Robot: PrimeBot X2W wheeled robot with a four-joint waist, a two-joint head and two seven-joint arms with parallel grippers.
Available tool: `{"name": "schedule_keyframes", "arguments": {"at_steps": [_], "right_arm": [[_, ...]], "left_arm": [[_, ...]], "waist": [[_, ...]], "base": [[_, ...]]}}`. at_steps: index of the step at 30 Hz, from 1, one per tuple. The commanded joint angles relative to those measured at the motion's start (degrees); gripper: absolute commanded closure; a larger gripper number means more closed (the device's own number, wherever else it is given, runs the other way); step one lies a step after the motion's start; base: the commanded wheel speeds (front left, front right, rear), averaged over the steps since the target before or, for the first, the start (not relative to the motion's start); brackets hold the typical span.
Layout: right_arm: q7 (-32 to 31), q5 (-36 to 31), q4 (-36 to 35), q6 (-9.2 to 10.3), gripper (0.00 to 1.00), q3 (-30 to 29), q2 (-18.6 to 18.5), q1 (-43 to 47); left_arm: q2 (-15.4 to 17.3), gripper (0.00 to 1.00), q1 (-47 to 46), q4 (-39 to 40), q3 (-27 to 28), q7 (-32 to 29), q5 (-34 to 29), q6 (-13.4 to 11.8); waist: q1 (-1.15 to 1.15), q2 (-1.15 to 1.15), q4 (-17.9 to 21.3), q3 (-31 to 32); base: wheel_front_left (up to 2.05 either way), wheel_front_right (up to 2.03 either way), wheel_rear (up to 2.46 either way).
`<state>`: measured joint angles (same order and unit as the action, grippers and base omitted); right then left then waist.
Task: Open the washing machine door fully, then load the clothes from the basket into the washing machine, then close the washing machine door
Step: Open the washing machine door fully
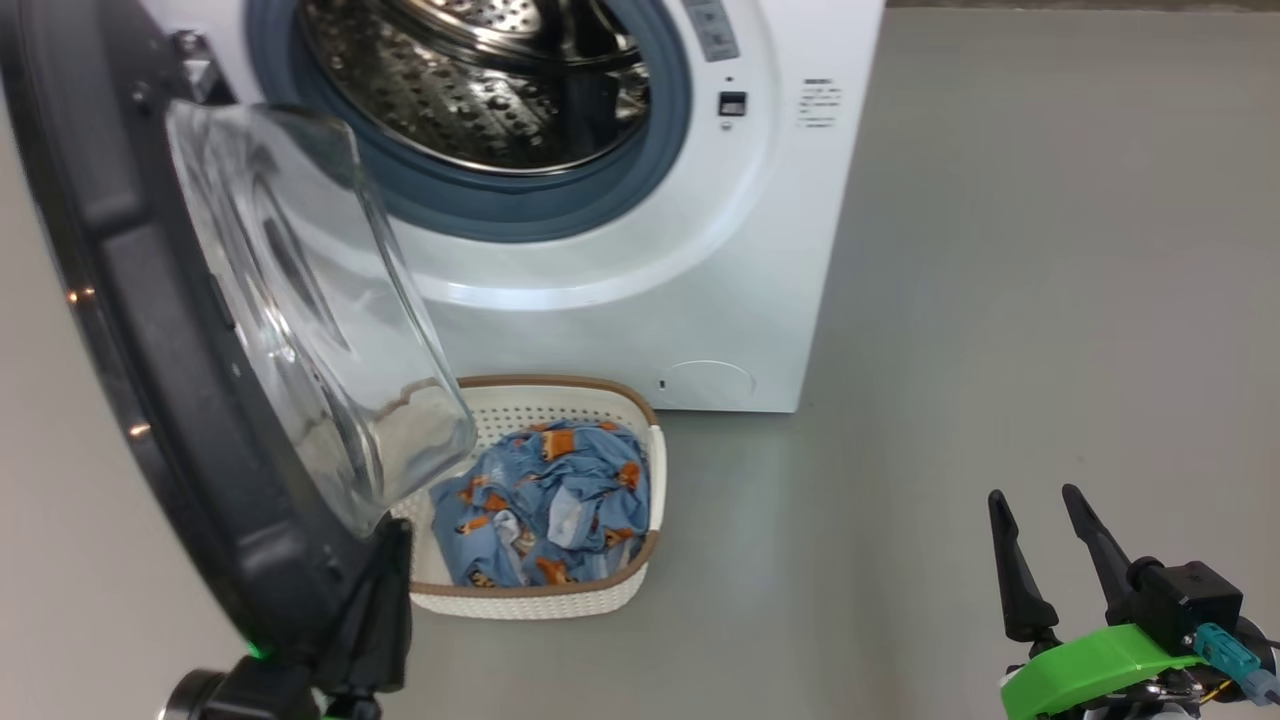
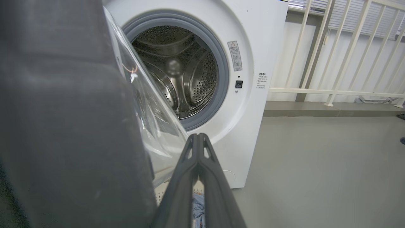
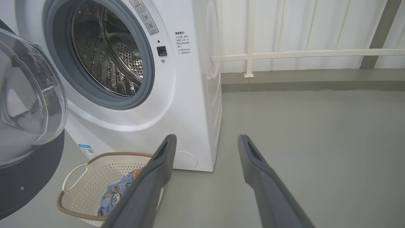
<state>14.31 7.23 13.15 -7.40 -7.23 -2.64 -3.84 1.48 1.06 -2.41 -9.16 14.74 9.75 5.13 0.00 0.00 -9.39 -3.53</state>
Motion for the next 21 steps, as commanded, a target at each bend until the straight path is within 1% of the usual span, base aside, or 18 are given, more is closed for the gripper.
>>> {"name": "schedule_keyframes", "arguments": {"at_steps": [1, 7, 15, 21], "right_arm": [[0.69, 0.49, -1.42, -0.09, 0.00, 1.47, -0.24, -1.45], [0.69, 0.66, -1.22, -0.09, 0.00, 1.55, -0.24, -1.15], [0.69, 0.67, -1.28, -0.09, 0.00, 1.67, -0.24, -0.99], [0.69, 0.50, -1.33, -0.09, 0.00, 2.01, -0.24, -1.19]], "left_arm": [[1.41, 1.00, -1.16, 1.02, 4.39, 0.26, 0.37, -1.70], [1.41, 1.00, 0.46, 1.35, 8.28, 0.26, 1.32, -3.94], [1.41, 1.00, 2.79, 1.31, 12.89, 0.26, 3.40, -7.53], [1.40, 1.00, 1.09, -1.59, 17.88, 0.26, 5.53, -8.30]], "waist": [[0.00, 0.00, -1.59, 0.28], [0.00, 0.00, -3.93, 1.18], [0.00, 0.00, -4.89, 1.56], [0.00, 0.00, -4.11, 0.70]], "base": [[0.00, 0.00, 0.00], [0.00, 0.00, 0.00], [0.00, 0.00, 0.00], [0.00, 0.00, 0.00]]}}
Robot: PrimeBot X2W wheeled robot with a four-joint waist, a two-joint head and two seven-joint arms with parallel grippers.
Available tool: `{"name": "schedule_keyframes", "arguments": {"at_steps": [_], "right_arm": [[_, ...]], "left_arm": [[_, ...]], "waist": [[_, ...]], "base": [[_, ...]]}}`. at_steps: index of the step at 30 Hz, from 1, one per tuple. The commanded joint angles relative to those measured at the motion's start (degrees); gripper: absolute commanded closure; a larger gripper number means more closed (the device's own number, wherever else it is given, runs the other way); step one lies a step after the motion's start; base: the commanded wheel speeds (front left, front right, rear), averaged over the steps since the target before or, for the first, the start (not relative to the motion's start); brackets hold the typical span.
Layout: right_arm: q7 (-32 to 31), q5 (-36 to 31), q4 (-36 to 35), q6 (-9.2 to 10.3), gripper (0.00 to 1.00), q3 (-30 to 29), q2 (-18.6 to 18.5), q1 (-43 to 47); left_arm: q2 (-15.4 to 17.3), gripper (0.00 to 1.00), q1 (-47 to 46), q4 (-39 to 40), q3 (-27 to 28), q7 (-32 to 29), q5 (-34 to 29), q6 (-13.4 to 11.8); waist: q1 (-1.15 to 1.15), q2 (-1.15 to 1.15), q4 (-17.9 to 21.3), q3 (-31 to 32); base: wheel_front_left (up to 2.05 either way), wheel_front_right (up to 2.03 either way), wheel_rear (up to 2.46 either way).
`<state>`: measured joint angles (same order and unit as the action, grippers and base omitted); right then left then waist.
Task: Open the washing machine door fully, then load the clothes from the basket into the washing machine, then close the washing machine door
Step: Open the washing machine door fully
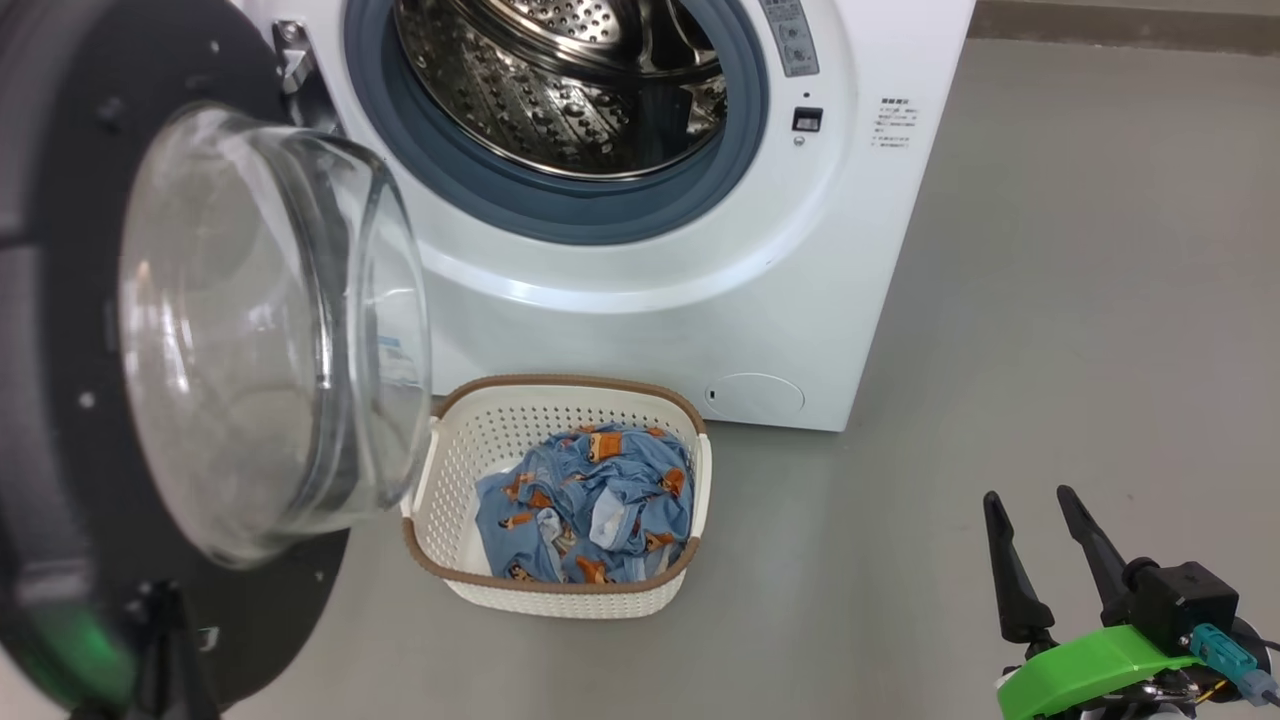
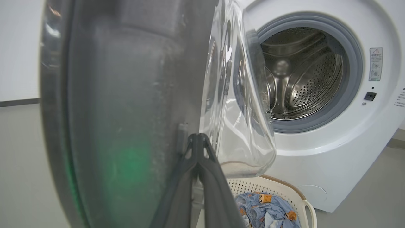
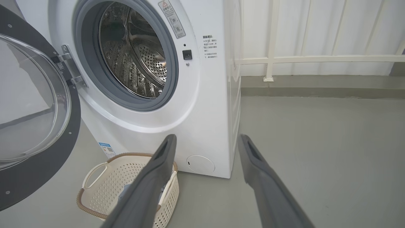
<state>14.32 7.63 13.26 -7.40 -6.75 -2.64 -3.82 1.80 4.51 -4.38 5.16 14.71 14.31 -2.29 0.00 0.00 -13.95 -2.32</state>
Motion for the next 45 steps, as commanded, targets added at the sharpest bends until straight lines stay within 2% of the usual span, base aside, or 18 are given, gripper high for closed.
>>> {"name": "schedule_keyframes", "arguments": {"at_steps": [1, 10, 19, 34, 45], "right_arm": [[0.68, -0.01, -1.48, -0.09, 0.00, 1.49, -0.24, -1.33], [0.68, -0.90, -1.89, -0.09, 0.00, 0.91, -0.24, -2.01], [0.68, -1.55, -2.17, -0.09, 0.00, 0.81, -0.24, -3.07], [0.68, -2.49, -2.23, -0.09, 0.00, 1.28, -0.23, -4.96], [0.68, -2.10, -1.60, -0.09, 0.00, 1.50, -0.23, -5.48]], "left_arm": [[1.09, 1.00, -2.88, -0.17, 4.55, 0.29, 1.24, -1.06], [2.34, 1.00, -8.61, -6.05, 13.07, 0.29, 3.03, -1.08], [5.84, 1.00, -15.42, -12.24, 21.24, 0.29, 3.63, 0.08], [12.15, 1.00, -25.83, -24.62, 27.23, 0.29, 1.76, 3.21], [12.70, 1.00, -28.22, -25.36, 29.49, 0.29, -1.70, 6.01]], "waist": [[0.00, 0.00, 0.63, -0.79], [0.00, 0.00, 1.36, -3.27], [0.00, 0.00, 1.17, -5.71], [0.00, 0.00, 1.56, -8.64], [0.00, 0.00, 1.48, -8.14]], "base": [[0.00, 0.00, 0.00], [0.00, 0.00, 0.00], [0.00, 0.00, 0.00], [0.00, 0.00, 0.00], [0.00, 0.00, 0.00]]}}
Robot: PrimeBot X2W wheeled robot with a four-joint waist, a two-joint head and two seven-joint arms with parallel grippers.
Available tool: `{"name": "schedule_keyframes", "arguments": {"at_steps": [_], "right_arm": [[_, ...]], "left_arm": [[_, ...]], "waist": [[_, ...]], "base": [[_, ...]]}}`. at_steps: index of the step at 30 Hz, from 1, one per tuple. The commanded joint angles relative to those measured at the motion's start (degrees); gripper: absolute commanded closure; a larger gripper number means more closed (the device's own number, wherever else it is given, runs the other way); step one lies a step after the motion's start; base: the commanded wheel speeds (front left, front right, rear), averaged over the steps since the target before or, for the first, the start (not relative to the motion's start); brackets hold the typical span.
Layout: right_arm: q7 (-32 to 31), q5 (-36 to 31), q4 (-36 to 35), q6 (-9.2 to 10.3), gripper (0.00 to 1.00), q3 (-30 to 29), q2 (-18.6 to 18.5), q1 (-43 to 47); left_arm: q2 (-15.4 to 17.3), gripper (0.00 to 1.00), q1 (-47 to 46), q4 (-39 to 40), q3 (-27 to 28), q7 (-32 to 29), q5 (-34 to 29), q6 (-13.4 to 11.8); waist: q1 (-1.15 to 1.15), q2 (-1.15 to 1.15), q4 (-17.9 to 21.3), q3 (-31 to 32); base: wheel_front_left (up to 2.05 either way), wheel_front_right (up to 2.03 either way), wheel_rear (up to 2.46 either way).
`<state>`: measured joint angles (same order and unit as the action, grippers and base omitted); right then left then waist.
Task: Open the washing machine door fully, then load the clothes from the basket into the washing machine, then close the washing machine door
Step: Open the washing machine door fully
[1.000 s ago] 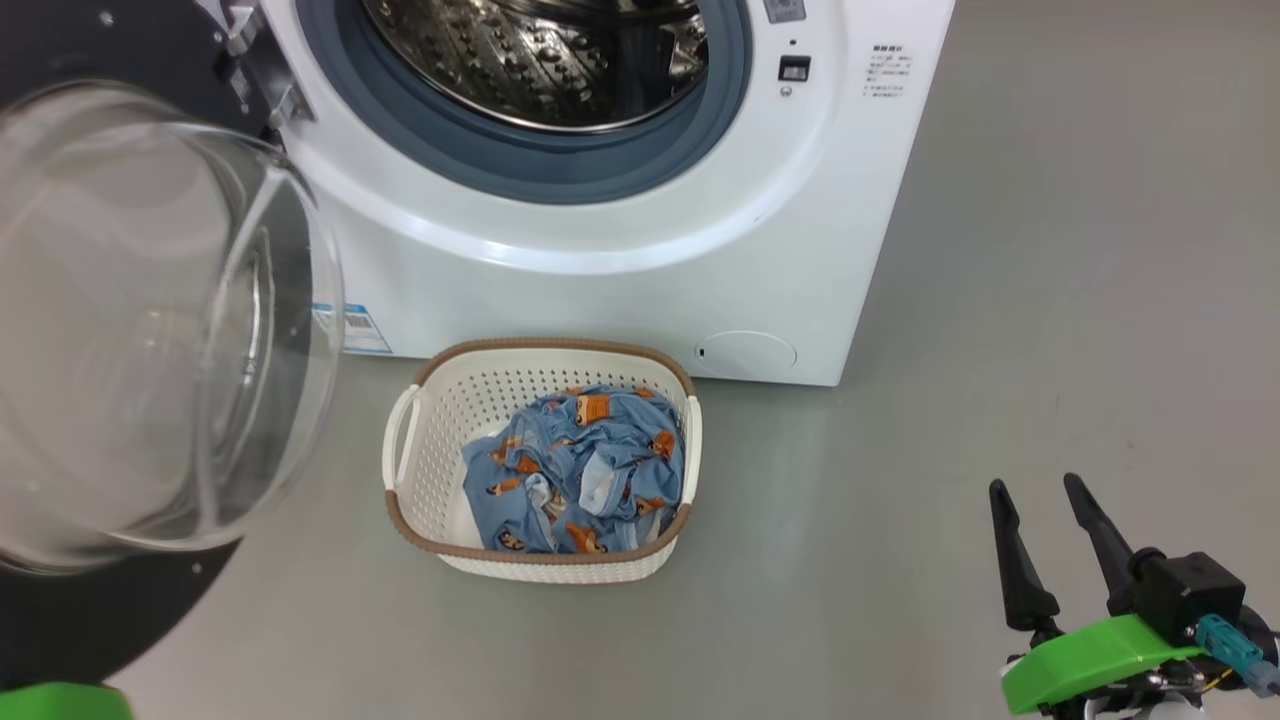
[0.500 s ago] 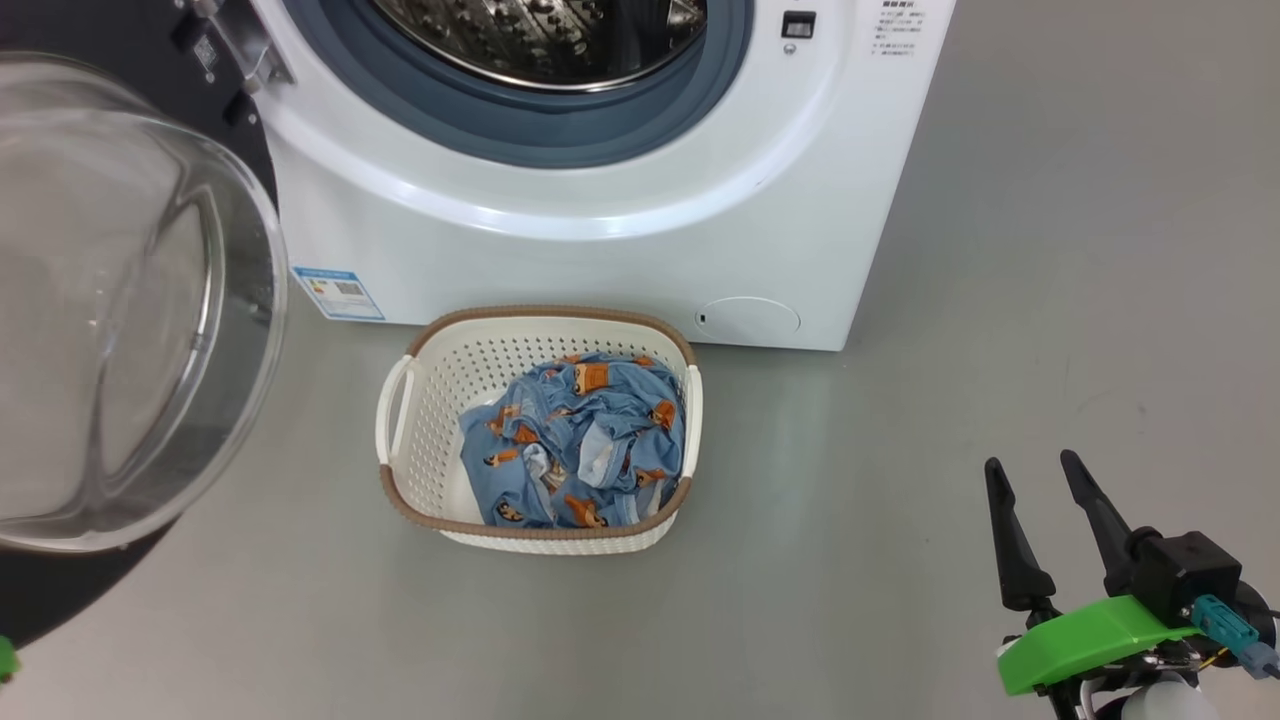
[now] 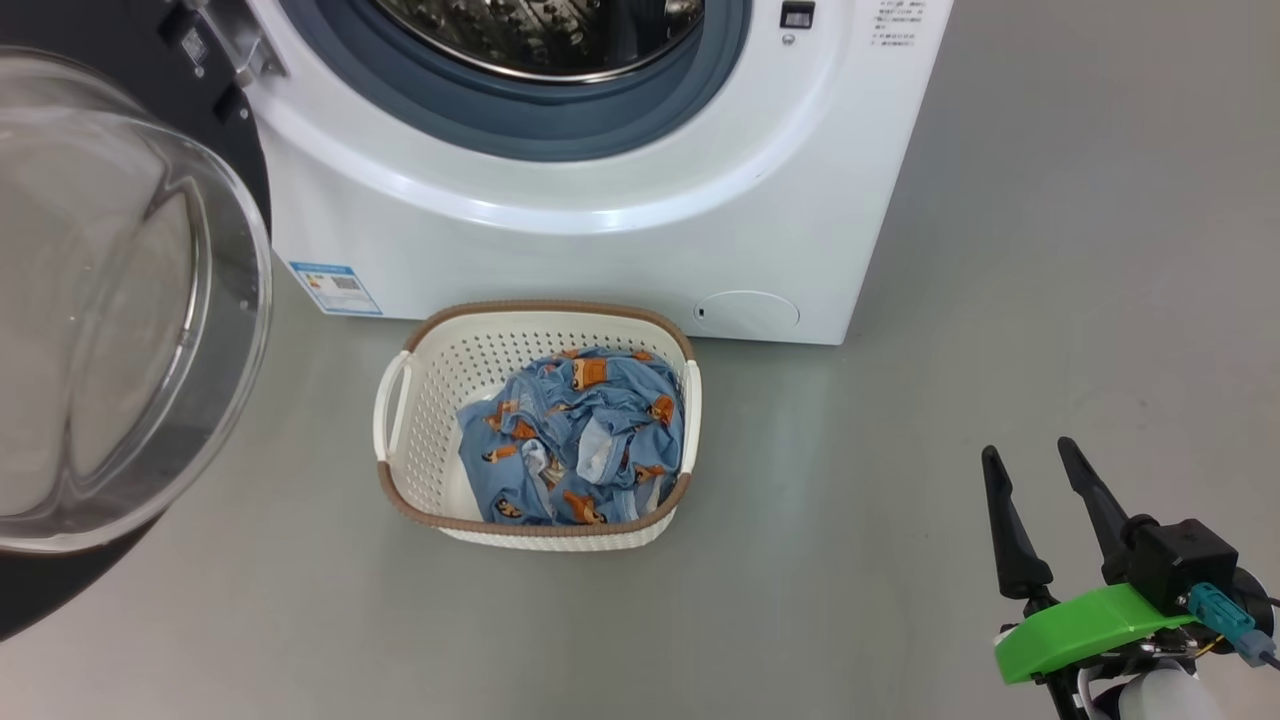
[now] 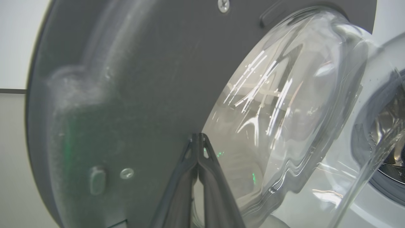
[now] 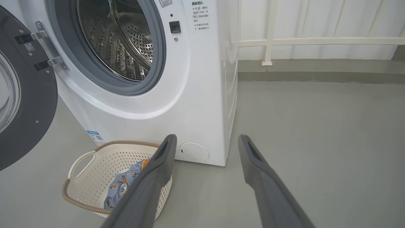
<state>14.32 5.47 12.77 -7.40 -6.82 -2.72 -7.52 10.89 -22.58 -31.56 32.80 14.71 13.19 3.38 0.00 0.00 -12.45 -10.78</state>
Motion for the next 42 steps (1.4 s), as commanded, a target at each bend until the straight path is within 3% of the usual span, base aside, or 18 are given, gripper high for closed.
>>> {"name": "schedule_keyframes", "arguments": {"at_steps": [1, 8, 18, 19, 20, 21, 35, 42], "right_arm": [[0.68, 0.20, -1.02, -0.09, 0.00, 1.59, -0.16, -1.72], [0.68, 0.96, -0.61, -0.09, 0.00, 1.49, -0.16, -1.02], [0.68, 2.28, -0.37, -0.09, 0.00, 2.13, -0.16, -0.02], [0.68, 2.37, -0.34, -0.09, 0.00, 2.21, -0.16, 0.07], [0.68, 2.46, -0.32, -0.09, 0.00, 2.33, -0.16, 0.18], [0.68, 2.57, -0.32, -0.09, 0.00, 2.44, -0.16, 0.28], [0.68, 3.41, -2.17, -0.09, 0.00, 4.37, -0.16, 1.64], [0.68, 2.77, -2.93, -0.09, 0.00, 5.55, -0.16, 2.03]], "left_arm": [[3.47, 1.00, -0.91, 2.17, 1.92, 0.29, -1.02, 0.69], [1.41, 1.00, 1.72, 6.18, 2.10, 0.29, -3.08, 2.55], [-5.74, 1.00, 9.35, 17.54, -2.22, 0.29, -5.28, 3.89], [-6.21, 0.76, 10.22, 18.56, -3.19, 0.29, -5.36, 3.94], [-6.63, 0.26, 11.19, 19.66, -4.36, 0.29, -5.60, 3.98], [-7.00, 0.00, 12.10, 20.64, -5.32, 0.29, -5.46, 4.00], [-8.00, 0.00, 22.15, 27.69, -18.78, 0.29, -1.93, 3.51], [-8.01, 0.00, 24.08, 29.08, -22.65, 0.29, -2.70, 3.00]], "waist": [[0.00, 0.00, -0.07, 0.64], [0.00, 0.00, -0.52, 2.31], [0.00, 0.00, -0.46, 4.65], [0.00, 0.00, -0.35, 4.91], [0.00, 0.00, -0.20, 5.14], [0.00, 0.00, -0.02, 5.38], [0.00, 0.00, 4.80, 7.96], [0.00, 0.00, 7.42, 8.71]], "base": [[0.00, 0.00, 0.00], [0.00, 0.00, 0.00], [0.00, 0.00, 0.00], [0.00, 0.00, 0.00], [0.00, 0.00, 0.00], [0.00, 0.00, 0.00], [0.00, 0.00, 0.00], [0.00, 0.00, 0.00]]}}
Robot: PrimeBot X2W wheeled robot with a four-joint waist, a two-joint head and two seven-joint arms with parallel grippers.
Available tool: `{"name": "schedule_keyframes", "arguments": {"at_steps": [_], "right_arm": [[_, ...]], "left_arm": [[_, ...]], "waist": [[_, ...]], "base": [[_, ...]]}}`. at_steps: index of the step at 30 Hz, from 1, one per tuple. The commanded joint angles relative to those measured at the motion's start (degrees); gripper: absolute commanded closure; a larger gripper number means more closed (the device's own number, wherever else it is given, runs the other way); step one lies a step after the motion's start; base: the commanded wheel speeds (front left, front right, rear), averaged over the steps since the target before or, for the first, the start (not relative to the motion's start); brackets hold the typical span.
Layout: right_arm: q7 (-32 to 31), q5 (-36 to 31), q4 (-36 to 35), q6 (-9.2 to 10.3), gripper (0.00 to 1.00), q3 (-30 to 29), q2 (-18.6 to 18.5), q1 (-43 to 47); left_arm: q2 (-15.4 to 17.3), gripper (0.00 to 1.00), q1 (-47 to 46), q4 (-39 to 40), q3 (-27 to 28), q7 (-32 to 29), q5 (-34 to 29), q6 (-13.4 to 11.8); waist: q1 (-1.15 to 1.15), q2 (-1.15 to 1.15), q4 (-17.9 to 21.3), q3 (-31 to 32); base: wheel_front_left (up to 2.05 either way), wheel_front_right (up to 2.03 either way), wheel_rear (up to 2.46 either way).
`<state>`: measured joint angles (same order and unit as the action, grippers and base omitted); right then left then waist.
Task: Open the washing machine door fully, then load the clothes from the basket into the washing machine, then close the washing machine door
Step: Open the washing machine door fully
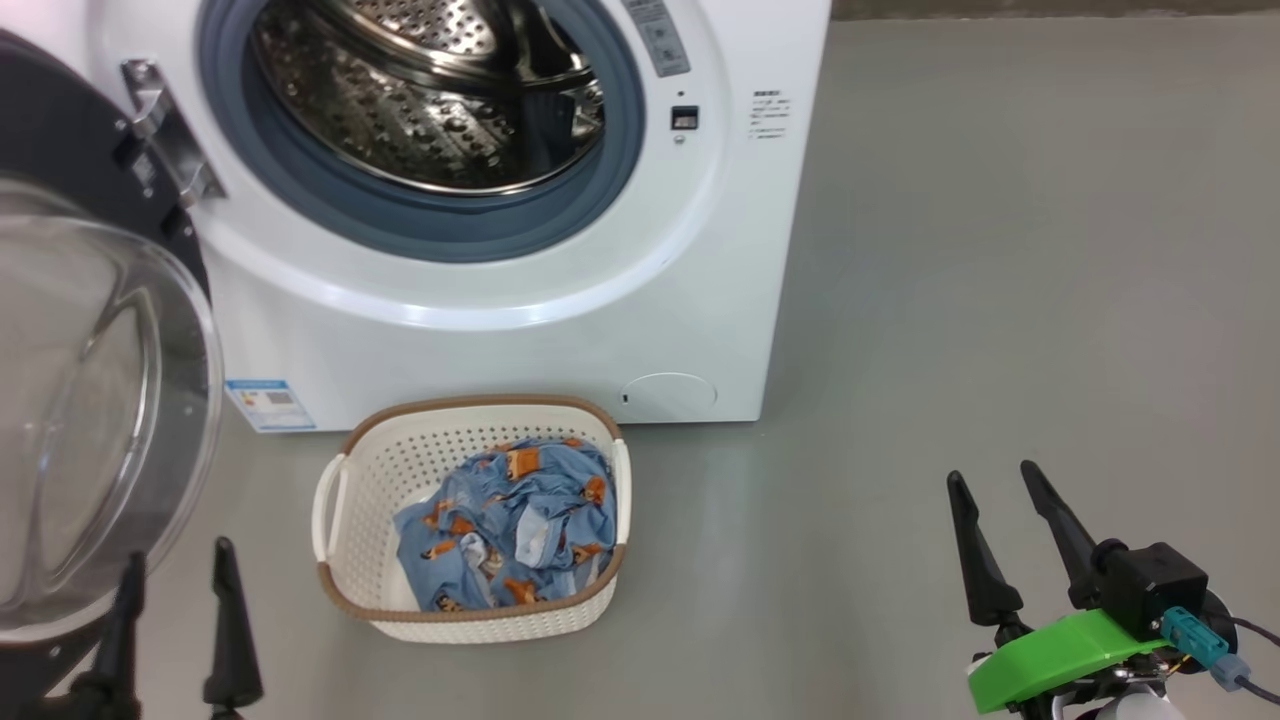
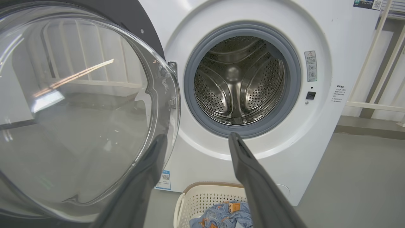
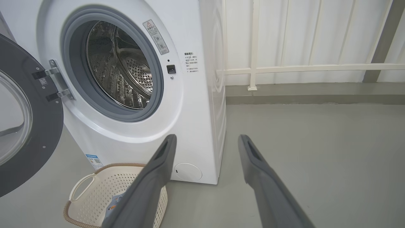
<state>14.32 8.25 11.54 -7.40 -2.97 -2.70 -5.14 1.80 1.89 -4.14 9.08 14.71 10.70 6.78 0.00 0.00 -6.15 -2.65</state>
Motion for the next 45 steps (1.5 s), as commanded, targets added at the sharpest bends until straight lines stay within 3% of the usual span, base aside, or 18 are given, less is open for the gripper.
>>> {"name": "schedule_keyframes", "arguments": {"at_steps": [1, 18, 45], "right_arm": [[0.68, -0.05, -1.76, -0.09, 0.00, 1.86, -0.18, -0.25], [0.68, -0.54, -3.58, -0.09, 0.00, 2.50, -0.18, 2.17], [0.68, -0.92, -4.22, -0.09, 0.00, 1.09, -0.18, 2.24]], "left_arm": [[1.09, 0.00, -0.16, 1.71, 0.53, 0.29, -0.28, -0.46], [1.09, 0.00, 3.06, 1.92, -4.74, 0.29, -1.03, -3.10], [1.08, 0.00, 3.20, 1.58, -5.87, 0.29, -1.67, -4.28]], "waist": [[0.00, 0.00, 1.48, 0.72], [0.00, 0.00, 4.71, 2.61], [0.00, 0.00, 3.14, 2.60]], "base": [[0.00, 0.00, 0.00], [0.00, 0.00, 0.00], [0.00, 0.00, 0.00]]}}
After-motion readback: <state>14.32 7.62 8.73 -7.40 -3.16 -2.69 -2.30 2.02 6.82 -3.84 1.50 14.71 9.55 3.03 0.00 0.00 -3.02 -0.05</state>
